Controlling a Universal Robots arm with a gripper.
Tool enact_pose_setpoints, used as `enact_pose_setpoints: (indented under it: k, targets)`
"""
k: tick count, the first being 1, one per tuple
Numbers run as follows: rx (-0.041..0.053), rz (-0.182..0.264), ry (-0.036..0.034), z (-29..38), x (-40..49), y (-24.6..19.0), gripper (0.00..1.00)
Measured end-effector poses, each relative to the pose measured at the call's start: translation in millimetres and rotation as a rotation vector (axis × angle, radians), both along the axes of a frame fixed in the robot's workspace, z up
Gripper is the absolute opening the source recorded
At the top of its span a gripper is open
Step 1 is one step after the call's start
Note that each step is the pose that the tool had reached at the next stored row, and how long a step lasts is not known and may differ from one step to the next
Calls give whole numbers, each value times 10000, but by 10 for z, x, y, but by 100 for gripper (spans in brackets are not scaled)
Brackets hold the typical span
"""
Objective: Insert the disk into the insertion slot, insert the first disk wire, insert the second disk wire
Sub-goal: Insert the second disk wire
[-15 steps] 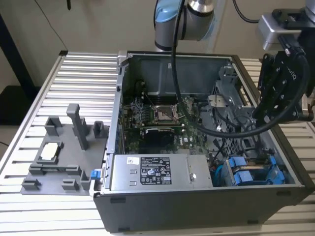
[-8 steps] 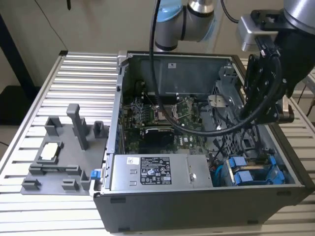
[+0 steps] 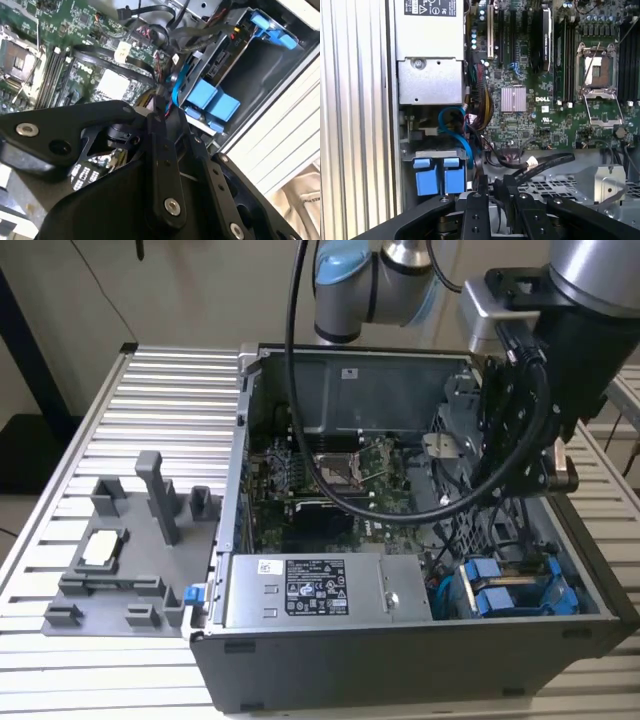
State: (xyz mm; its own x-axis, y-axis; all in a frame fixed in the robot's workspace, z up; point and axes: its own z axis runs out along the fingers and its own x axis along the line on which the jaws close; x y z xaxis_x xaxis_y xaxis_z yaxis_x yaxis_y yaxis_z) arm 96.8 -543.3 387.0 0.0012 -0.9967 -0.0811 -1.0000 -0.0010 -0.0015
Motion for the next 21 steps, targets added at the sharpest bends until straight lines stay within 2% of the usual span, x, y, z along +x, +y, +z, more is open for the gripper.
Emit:
enact_pose_setpoints:
  k: [2,4,8,9,12,15,18,21]
  targets:
    - [-9,249,-35,-27,1,17,27]
    - [-7,428,-140,-48,-1,26,27]
    - [-22,553,-531,-67,-28,28,27]
    - [-23,562,-573,-73,-50,29,27]
    - [-38,589,-609,-79,-113,43,27]
    - [-120,703,-702,-91,-129,49,27]
    - [-165,803,-833,-112,-143,57,27]
    - [-187,843,-1019,-129,-152,63,27]
